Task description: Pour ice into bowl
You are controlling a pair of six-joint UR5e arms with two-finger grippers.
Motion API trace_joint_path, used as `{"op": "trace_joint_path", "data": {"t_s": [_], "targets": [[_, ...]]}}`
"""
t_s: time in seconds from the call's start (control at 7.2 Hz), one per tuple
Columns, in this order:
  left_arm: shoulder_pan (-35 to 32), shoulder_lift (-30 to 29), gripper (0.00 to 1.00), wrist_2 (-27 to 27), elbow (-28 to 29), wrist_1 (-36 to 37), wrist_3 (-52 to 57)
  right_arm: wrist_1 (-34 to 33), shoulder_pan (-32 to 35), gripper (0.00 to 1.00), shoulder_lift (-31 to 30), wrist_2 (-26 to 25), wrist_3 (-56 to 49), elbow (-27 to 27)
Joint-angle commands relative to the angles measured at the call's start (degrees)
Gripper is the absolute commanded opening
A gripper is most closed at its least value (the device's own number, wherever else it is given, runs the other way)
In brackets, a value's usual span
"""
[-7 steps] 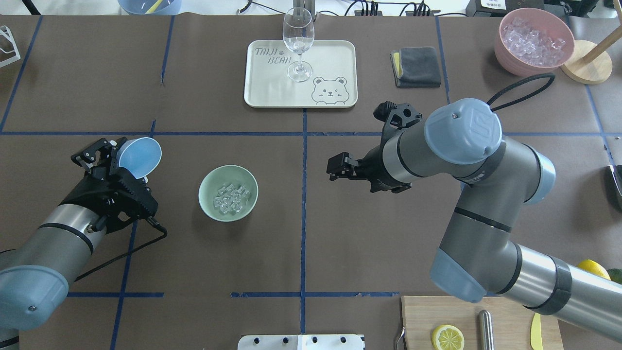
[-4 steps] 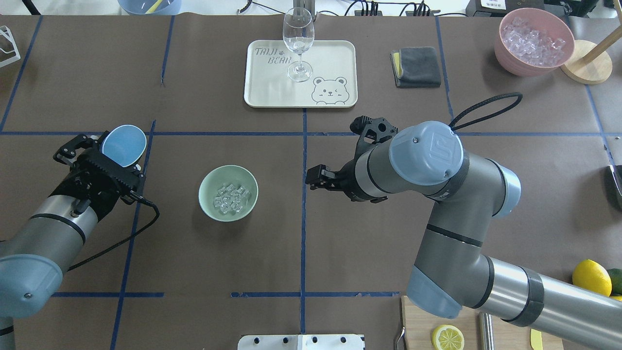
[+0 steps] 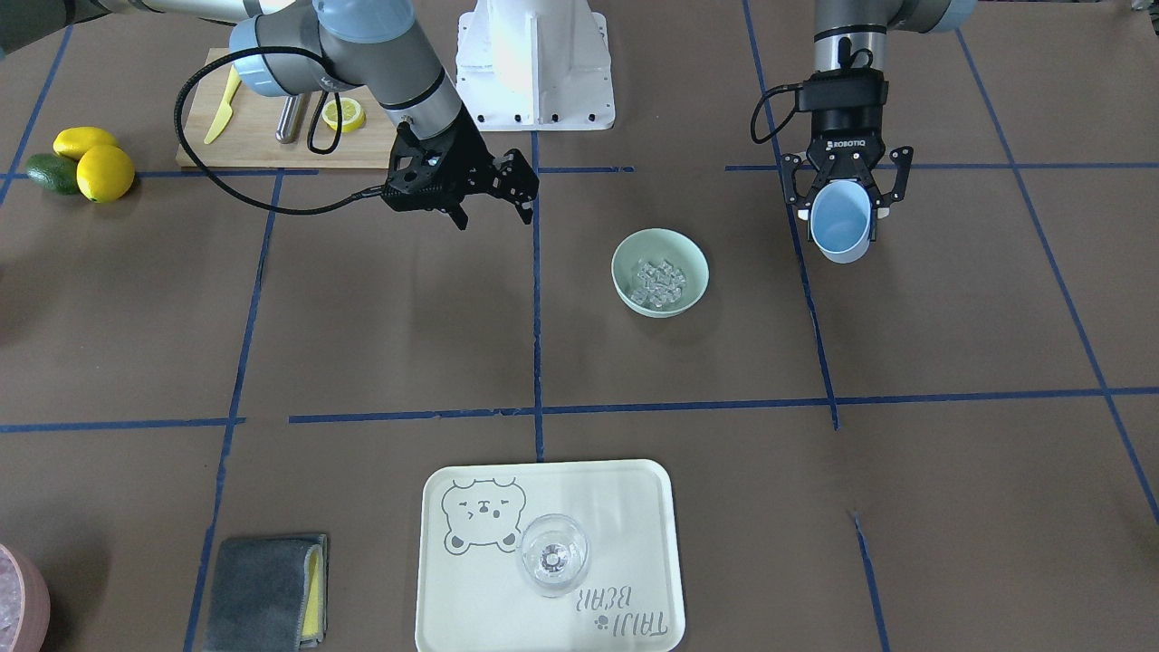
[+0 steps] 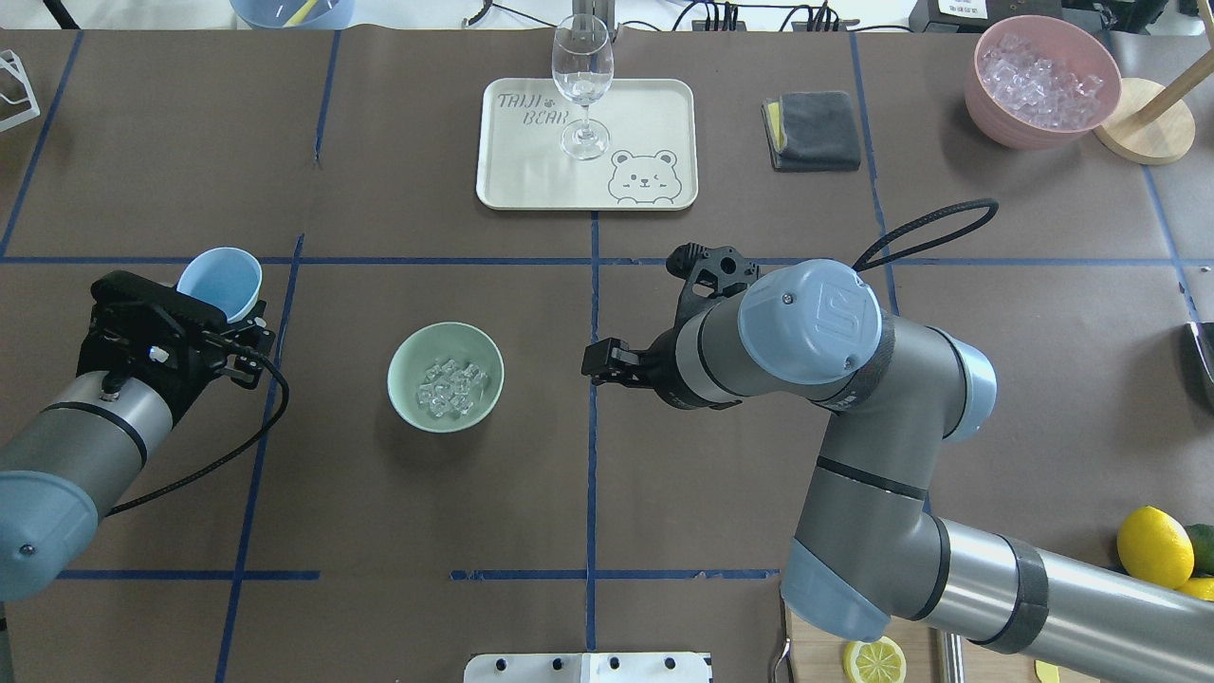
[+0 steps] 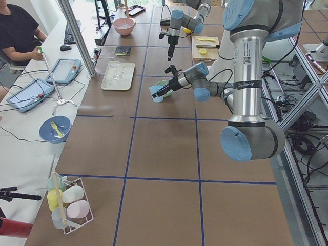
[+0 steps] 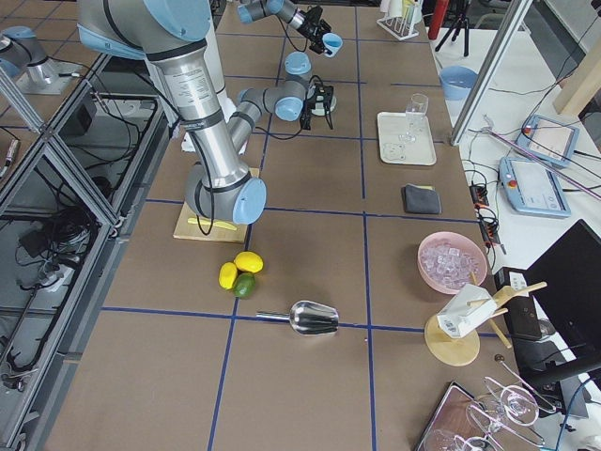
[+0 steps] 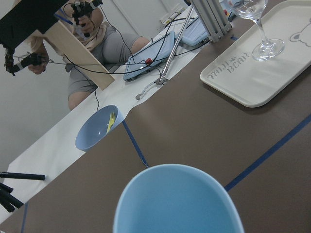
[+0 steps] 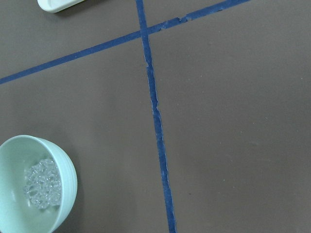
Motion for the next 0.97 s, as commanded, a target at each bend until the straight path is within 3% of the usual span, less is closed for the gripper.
{"op": "trace_joint_path", "data": {"t_s": [0.0,0.42,0.56,0.83], "targets": [[-5.04,0.50,0.00,-1.36,2.99,0.05,-4.37,-0.13,-1.62,1.00,2.41,-3.18,1.00,-2.00],[-8.23,0.66,0.00,-1.45,5.73,-1.26,-4.63,-0.30,-2.15,1.00,15.50,-3.98,2.24,-17.19],[-8.76,1.71,0.00,-3.02,7.65,-6.48,-10.46,-0.30,-2.33,1.00,19.36,-4.60,2.24,-21.67],[-8.94,8.02,0.00,-6.28,12.66,-23.76,-14.82,-0.22,-2.68,1.00,23.61,-4.78,2.06,-28.62]]}}
